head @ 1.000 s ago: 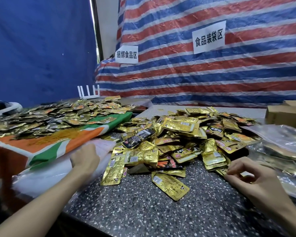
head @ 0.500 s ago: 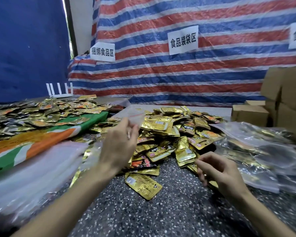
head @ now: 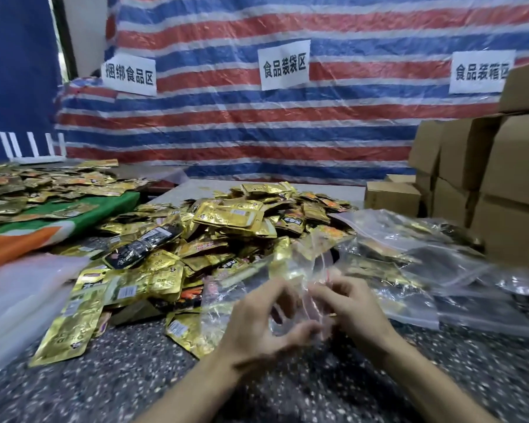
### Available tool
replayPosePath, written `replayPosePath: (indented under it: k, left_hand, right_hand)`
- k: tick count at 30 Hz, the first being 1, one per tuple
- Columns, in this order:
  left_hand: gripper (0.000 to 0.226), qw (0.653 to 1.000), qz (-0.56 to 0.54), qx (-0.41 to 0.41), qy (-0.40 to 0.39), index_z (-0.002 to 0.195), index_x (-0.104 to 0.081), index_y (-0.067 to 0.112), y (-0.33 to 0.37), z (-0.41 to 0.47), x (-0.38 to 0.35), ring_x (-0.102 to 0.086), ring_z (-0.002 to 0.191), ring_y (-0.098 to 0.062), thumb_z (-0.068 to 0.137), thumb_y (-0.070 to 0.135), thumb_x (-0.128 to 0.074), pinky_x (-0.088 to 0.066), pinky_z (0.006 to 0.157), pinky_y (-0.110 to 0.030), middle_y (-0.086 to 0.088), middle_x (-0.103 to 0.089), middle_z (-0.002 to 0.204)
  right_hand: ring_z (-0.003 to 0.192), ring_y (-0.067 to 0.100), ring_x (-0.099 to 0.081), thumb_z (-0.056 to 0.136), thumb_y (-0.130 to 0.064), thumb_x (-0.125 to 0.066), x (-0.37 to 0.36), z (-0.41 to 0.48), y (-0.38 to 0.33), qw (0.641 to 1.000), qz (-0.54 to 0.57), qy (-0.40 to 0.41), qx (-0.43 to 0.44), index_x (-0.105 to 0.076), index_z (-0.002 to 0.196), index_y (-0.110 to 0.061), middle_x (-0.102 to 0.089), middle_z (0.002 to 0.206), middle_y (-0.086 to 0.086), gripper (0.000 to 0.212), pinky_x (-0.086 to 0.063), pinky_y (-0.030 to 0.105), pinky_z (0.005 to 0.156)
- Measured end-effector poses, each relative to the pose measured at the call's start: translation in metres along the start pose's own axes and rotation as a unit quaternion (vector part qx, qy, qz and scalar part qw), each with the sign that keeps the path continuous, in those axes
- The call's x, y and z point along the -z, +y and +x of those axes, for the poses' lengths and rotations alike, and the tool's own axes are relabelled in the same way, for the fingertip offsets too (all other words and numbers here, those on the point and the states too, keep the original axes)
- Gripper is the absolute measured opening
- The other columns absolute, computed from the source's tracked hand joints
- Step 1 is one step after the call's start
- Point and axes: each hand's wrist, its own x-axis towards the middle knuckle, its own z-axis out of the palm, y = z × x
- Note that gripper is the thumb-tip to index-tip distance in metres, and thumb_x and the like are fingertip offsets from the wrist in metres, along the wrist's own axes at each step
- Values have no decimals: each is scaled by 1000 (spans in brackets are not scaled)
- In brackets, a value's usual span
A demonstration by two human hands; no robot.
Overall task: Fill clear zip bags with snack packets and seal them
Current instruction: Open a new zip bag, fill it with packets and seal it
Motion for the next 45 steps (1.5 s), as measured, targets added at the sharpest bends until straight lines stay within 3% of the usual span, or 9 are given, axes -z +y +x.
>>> replayPosePath:
  k: [3,9,16,20,24,28,33,37,45]
  left_hand:
    - [67,975,-165,149,28,76,-58,16,-2,-3,4,-56,63,-16,74,83,-51,-46,59,-29,1,-60,71]
    - [21,971,-164,170,-29,67,-65,24,-3,0,5,-54,56,-10,87,28,-65,-43,52,-24,5,-58,61]
    - [30,943,-234,211,109,57,-57,20,-10,5,14,-45,45,-15,87,27,-56,-41,45,-22,-1,-49,54]
    - [34,925,-249,222,182,54,-52,22,-14,6,22,-41,37,-16,88,29,-56,-36,37,-25,-2,-47,49]
    - [35,906,-292,238,192,54,-54,22,-14,8,20,-40,32,-17,88,29,-57,-38,35,-25,0,-44,45]
    - [44,895,-300,245,220,54,-55,20,-17,10,21,-41,33,-16,98,23,-55,-38,34,-25,0,-45,48]
    - [38,930,-177,225,231,69,-57,19,-24,22,25,-47,46,-12,92,48,-49,-39,44,-21,-2,-55,62]
    - [4,947,119,196,226,88,-60,23,-45,63,39,-58,82,-6,92,24,-61,-45,73,-30,7,-63,89]
    - [82,842,479,232,-90,153,-27,35,-97,117,52,-18,149,-24,82,13,-62,-9,119,-52,2,-29,160]
  right_hand:
    - [44,6,-51,88,-11,-71,-1,-3,-2,999,-31,-27,19,-62,56,-6,-55,49,-1,33,-39,13,44]
    - [51,13,-54,74,-37,-78,-2,-8,-8,996,-66,-53,24,-66,63,0,-61,55,5,41,-42,22,49]
    - [38,15,-46,78,-18,-79,11,-4,-9,998,-32,14,-52,-61,68,-1,-53,53,9,27,-40,26,39]
    - [67,18,-61,76,-23,-84,9,-7,-13,980,-150,107,79,-65,102,-36,-65,94,-11,34,-54,28,57]
    - [88,11,-65,85,-34,-68,9,-9,-16,940,-193,-3,280,-72,112,-24,-59,131,-15,29,-48,12,62]
    - [94,0,-67,80,-5,-66,13,-8,-15,926,-236,-108,274,-76,100,-9,-74,101,-9,23,-54,15,76]
    - [71,10,-62,75,8,-52,19,-3,-13,940,-206,-27,270,-70,82,-6,-68,78,-5,24,-49,26,60]
    - [69,6,-57,78,2,-50,15,-4,-14,944,-200,9,262,-65,77,-16,-63,73,-9,23,-42,15,62]
    - [68,10,-56,81,-19,-46,11,-6,-11,942,-199,4,271,-62,76,-17,-61,73,-9,18,-44,23,59]
